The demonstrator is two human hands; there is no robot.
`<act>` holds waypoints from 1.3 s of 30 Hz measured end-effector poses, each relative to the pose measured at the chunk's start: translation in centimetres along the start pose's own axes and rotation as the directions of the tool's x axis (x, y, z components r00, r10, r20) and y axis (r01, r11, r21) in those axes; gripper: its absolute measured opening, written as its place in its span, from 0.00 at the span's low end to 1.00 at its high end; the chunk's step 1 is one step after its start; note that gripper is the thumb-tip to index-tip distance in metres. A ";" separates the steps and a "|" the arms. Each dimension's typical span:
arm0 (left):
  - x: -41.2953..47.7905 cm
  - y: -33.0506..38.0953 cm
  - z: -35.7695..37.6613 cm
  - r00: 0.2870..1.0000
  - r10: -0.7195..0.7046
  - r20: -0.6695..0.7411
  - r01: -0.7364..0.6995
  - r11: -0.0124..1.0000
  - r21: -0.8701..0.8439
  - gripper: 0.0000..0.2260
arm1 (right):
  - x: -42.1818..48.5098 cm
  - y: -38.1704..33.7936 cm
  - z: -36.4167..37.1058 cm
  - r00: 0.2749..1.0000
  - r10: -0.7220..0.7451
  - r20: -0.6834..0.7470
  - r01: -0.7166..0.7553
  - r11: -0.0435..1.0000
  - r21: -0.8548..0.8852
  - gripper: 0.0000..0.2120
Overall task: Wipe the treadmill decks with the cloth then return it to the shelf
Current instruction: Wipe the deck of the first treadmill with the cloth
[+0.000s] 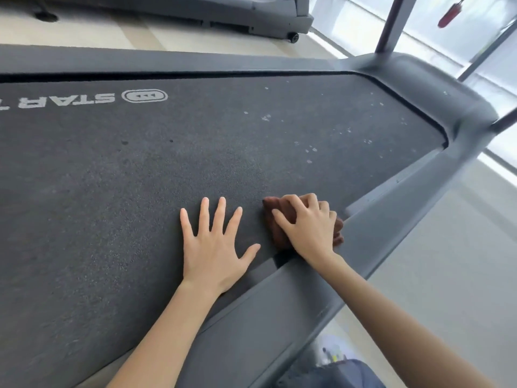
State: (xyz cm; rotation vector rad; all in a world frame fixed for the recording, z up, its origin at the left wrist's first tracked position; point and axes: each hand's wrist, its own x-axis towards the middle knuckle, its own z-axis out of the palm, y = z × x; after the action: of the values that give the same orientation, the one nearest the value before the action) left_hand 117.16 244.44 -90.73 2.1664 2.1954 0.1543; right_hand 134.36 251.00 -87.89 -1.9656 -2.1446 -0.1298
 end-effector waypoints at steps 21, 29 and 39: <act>10.6 7.6 1.1 1.000 -0.029 -0.006 0.030 0.999 0.021 0.37 | 20.5 17.0 3.2 0.980 0.182 -0.078 -0.182 0.983 0.010 0.21; 10.9 8.4 0.5 0.985 -0.159 -0.063 0.157 0.987 -0.042 0.36 | 19.4 8.1 4.6 0.909 -0.407 -0.092 0.415 0.903 0.110 0.19; 10.4 9.4 0.3 0.898 -0.423 -0.122 0.417 0.906 -0.072 0.35 | 29.2 18.1 5.2 1.000 0.013 0.004 -0.013 0.993 0.119 0.21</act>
State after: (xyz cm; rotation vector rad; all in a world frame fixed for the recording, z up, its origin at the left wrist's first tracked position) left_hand 126.37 254.91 -89.63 1.6478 2.6445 0.3314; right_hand 149.58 282.25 -87.88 -1.9136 -2.0894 0.0034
